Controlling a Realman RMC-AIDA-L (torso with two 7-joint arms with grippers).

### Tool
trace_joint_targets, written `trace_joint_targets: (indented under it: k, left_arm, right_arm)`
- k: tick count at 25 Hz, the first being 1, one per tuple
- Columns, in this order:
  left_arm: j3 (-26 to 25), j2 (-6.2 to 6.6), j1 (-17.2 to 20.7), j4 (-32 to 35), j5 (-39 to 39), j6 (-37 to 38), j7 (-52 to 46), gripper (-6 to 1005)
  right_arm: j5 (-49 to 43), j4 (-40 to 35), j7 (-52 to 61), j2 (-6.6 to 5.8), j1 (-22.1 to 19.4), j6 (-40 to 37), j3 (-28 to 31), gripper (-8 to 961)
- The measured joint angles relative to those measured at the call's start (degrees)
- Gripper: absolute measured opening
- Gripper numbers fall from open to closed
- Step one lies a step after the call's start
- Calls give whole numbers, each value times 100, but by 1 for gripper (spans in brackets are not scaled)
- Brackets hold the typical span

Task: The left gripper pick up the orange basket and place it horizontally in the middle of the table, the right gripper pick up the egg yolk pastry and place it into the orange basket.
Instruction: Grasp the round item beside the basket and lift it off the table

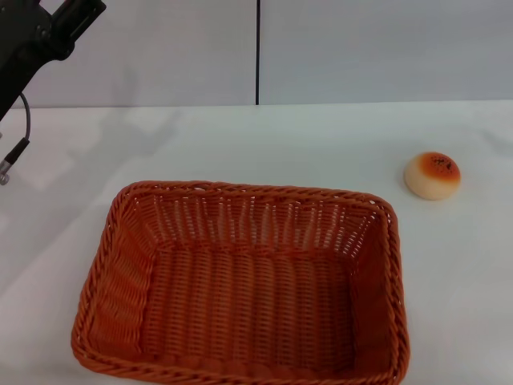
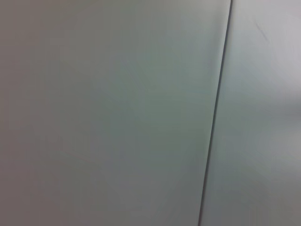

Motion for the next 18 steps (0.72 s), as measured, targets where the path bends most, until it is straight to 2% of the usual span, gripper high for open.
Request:
trace_joint_targets:
  k: [3, 7, 11, 14, 17, 18]
  left_arm:
    - [-4, 12, 6, -65, -7, 82, 16, 864]
    - [0, 15, 22, -76, -4, 101, 83, 864]
    - [3, 16, 30, -77, -4, 100, 94, 864]
    - [3, 16, 41, -77, -5, 109, 99, 864]
    - [2, 19, 67, -77, -4, 125, 158, 864]
    - [2, 19, 67, -77, -4, 125, 158, 864]
  right_arm:
    - [34, 100, 346, 22, 60, 180, -259, 827]
    - [35, 532, 814, -23, 136, 373, -725, 827]
    - [20, 790, 1078, -36, 198, 486, -928, 827]
    - [8, 1011, 1330, -97, 220, 591, -1161, 827]
    - [-14, 1388, 1653, -238, 228, 791, -1715, 827]
    - [-14, 1388, 1653, -238, 228, 791, -1715, 827]
